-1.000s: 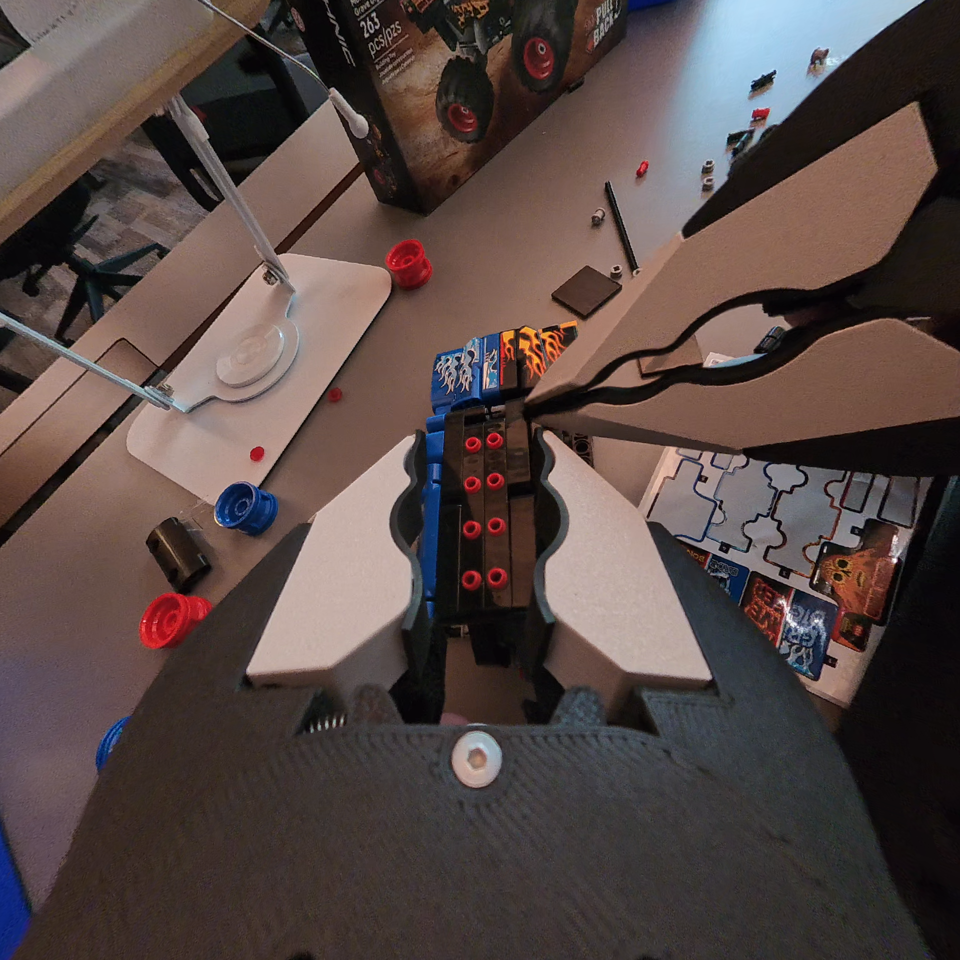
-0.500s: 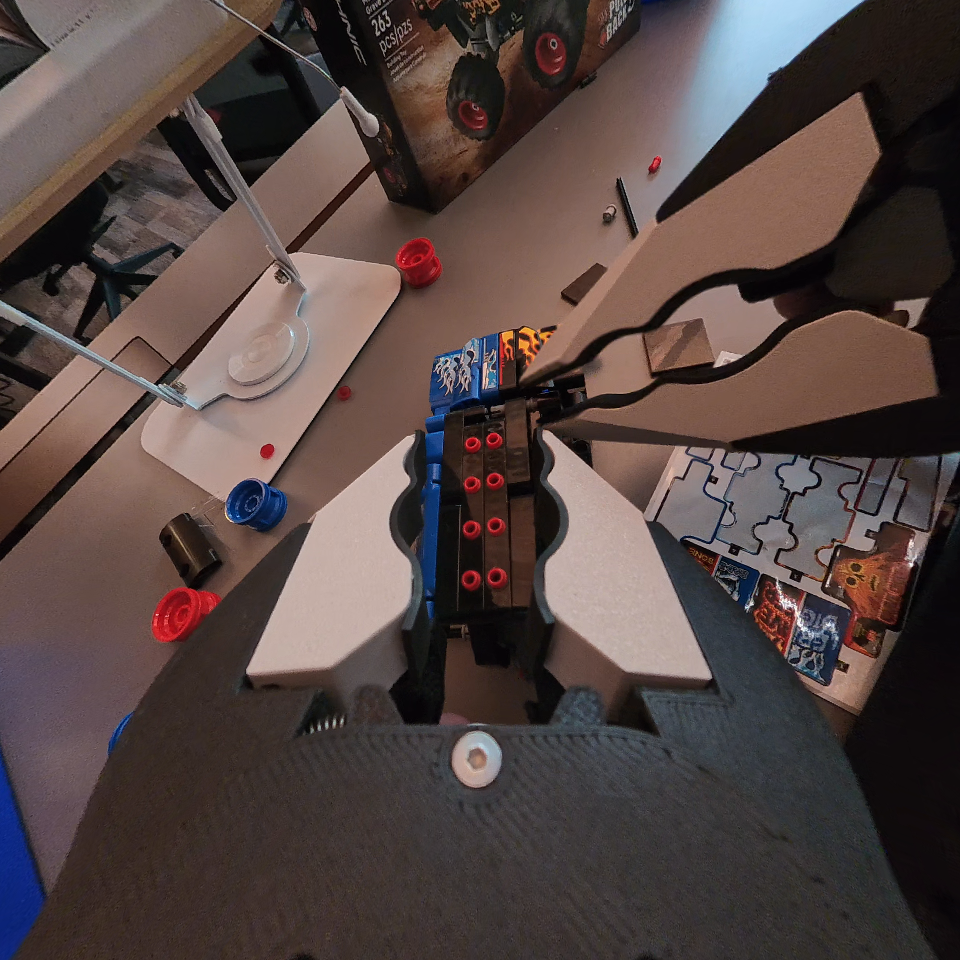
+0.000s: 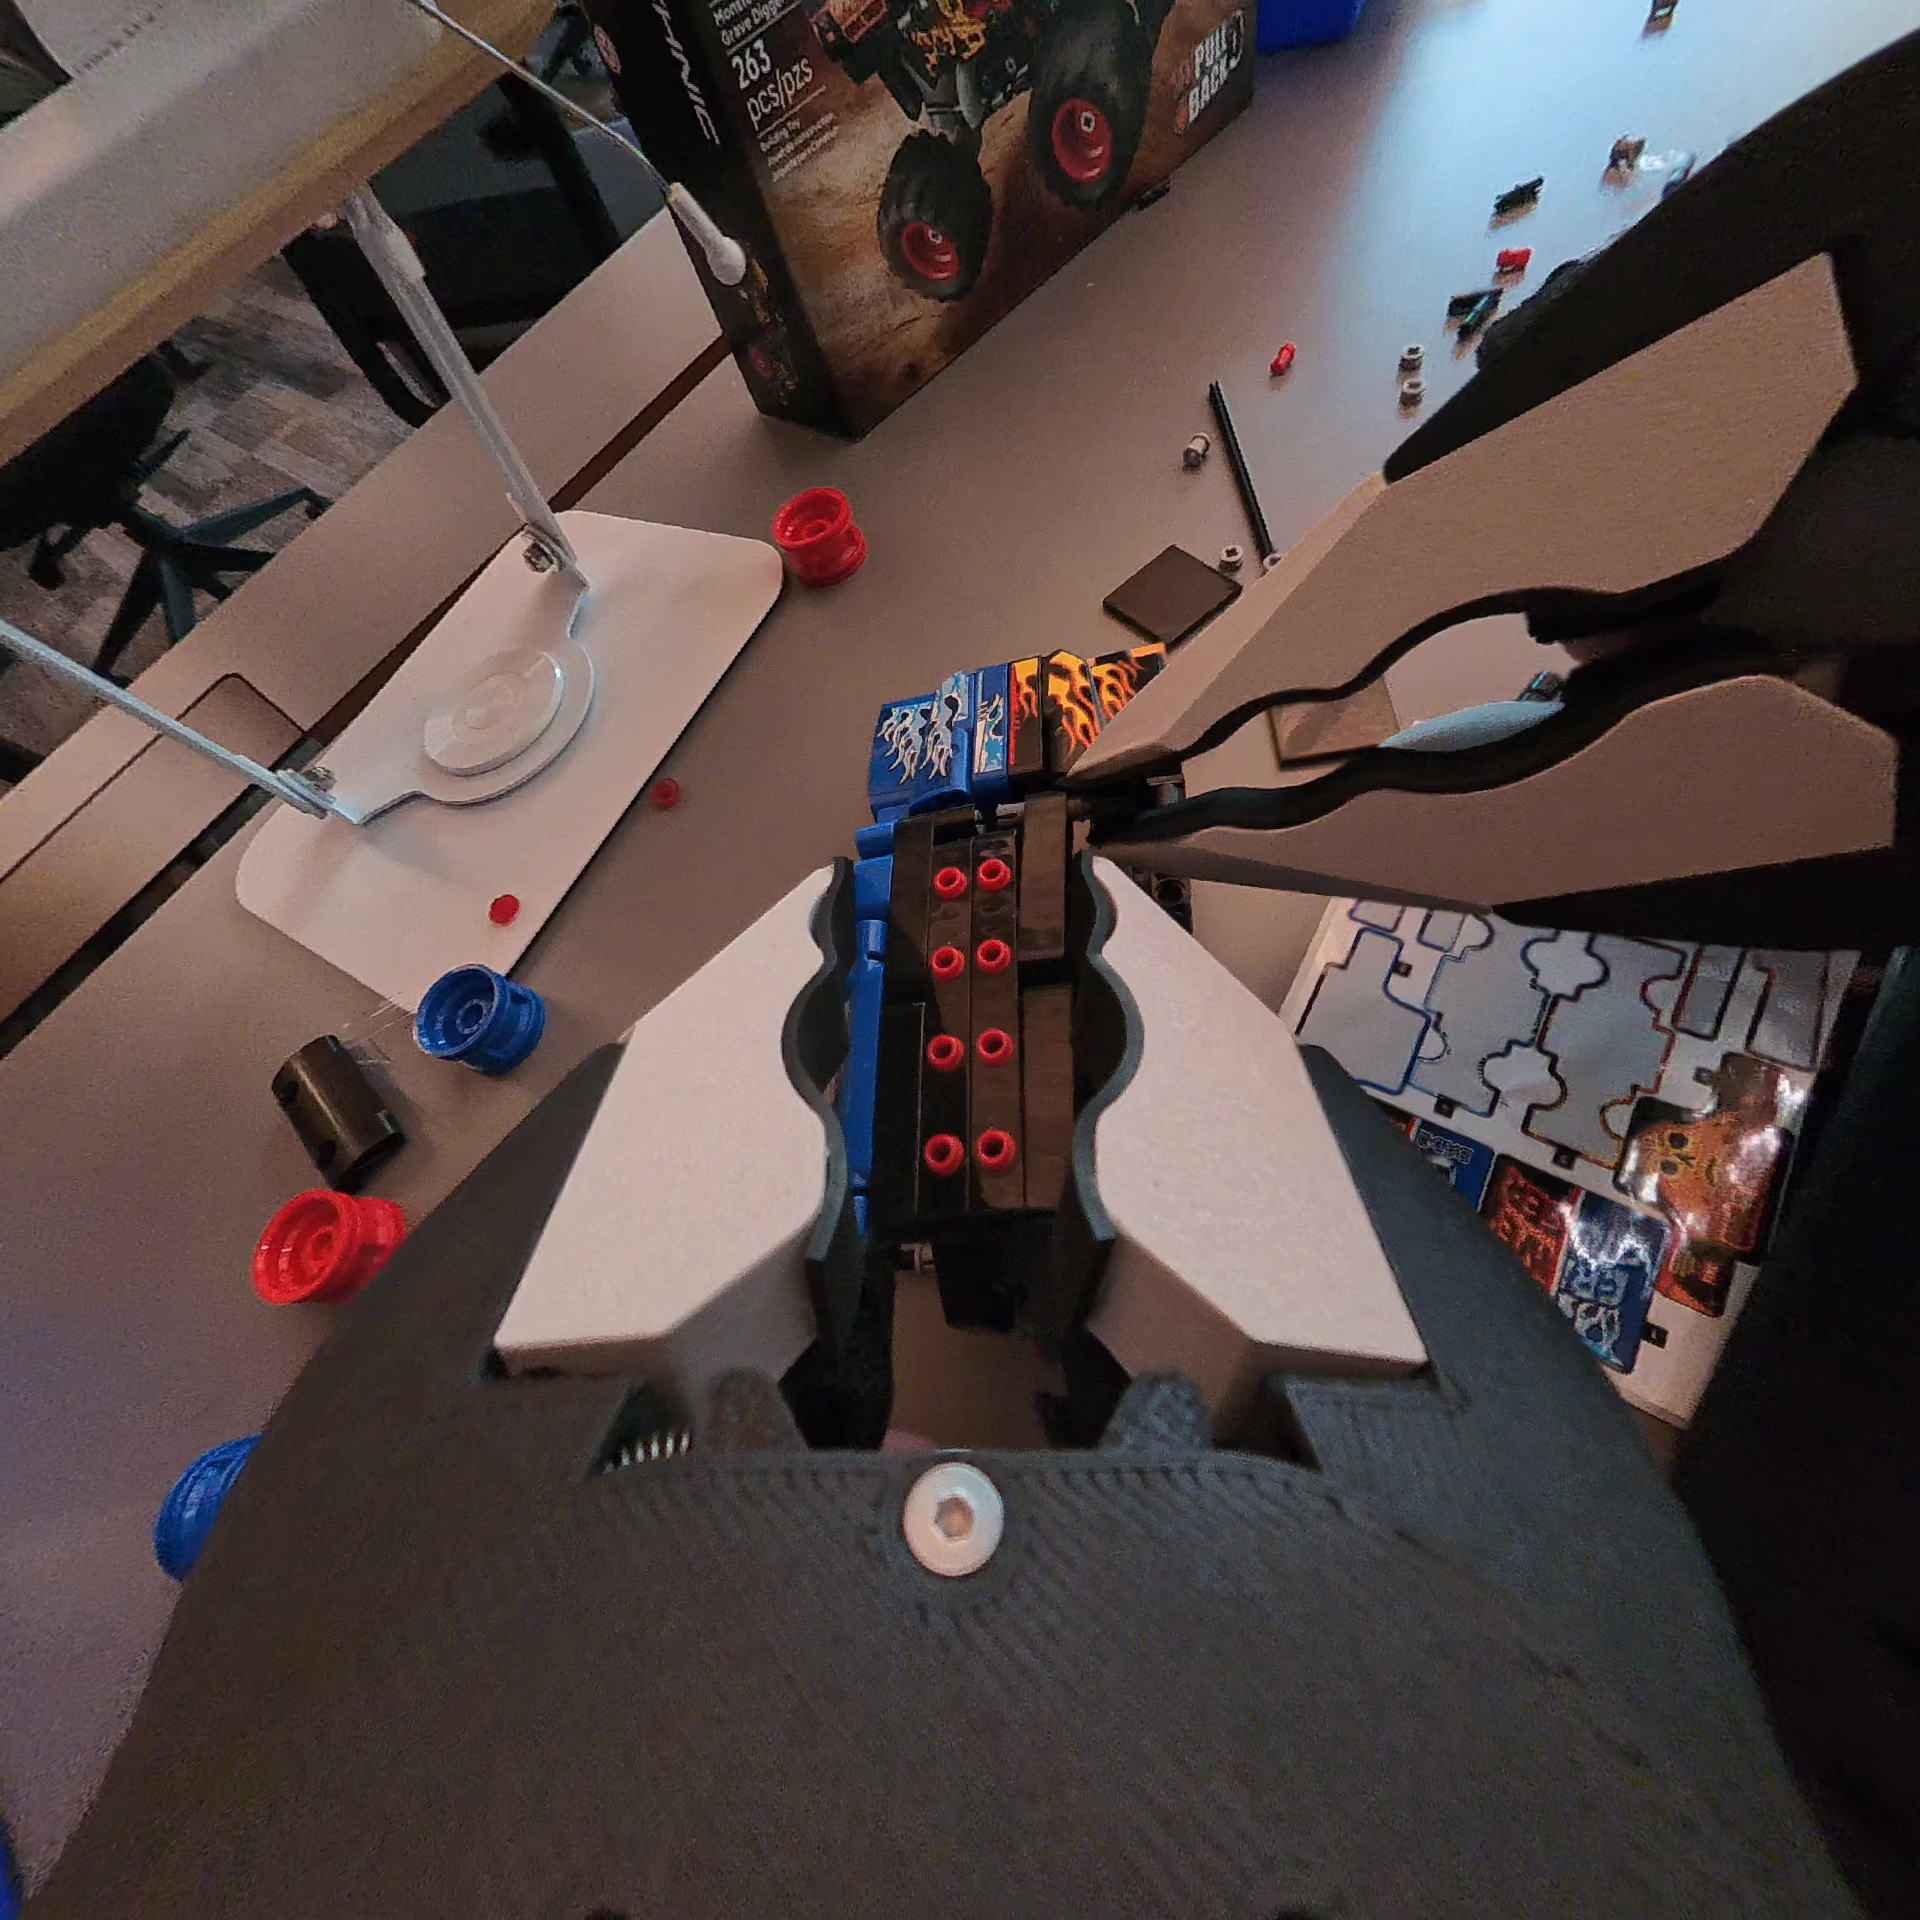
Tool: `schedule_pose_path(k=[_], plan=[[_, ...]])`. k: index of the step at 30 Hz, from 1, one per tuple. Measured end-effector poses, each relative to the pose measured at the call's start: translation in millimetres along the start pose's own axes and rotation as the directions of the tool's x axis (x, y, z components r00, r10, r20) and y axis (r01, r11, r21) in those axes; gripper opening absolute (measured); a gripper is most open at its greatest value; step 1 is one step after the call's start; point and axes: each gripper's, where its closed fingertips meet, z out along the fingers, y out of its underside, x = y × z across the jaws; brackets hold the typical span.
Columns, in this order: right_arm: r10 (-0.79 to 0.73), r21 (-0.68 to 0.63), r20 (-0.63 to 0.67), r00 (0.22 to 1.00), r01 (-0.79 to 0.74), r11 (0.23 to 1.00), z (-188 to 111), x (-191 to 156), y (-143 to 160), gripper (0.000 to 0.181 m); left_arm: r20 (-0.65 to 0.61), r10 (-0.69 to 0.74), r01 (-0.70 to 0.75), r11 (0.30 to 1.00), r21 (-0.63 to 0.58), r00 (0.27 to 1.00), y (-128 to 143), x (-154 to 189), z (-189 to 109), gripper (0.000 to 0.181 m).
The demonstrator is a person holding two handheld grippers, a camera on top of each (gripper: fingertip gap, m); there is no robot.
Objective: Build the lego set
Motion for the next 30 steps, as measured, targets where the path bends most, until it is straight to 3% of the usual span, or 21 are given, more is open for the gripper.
schedule_pose_path(k=[5,10,16,20,23,26,30], plan=[[-0.102,-0.006,-0.031,0.994,0.102,0.995,-5,-1,1,0.003,-0.028,-0.005,0.005,1.000,0.009,1.000,-1,3,0,0.040],[0.100,0.021,0.040,0.994,-0.101,0.995,-6,-1,0,0.004,-0.037,-0.012,0.013,1.000,0.016,0.999,-2,4,1,0.040],[-0.053,-0.013,-0.040,0.998,0.053,0.999,-8,-1,0,0.004,-0.029,0.000,0.000,1.000,0.023,1.000,-3,6,0,0.040],[0.092,0.088,0.145,0.985,-0.105,0.991,-11,-4,-3,0.011,-0.028,0.084,-0.082,0.995,0.051,0.996,-4,10,-4,0.039],[0.211,0.120,0.298,0.931,-0.256,0.959,-12,2,-1,0.043,-0.058,0.090,-0.087,0.994,0.062,0.994,-5,11,-5,0.039],[0.186,0.124,0.485,0.854,-0.278,0.953,-17,-9,-6,0.037,-0.069,0.122,-0.118,0.991,0.070,0.990,-6,15,-5,0.039],[0.152,0.116,0.591,0.792,-0.270,0.956,-14,-12,-8,0.031,-0.072,0.139,-0.133,0.988,0.083,0.988,-6,16,-6,0.039]])
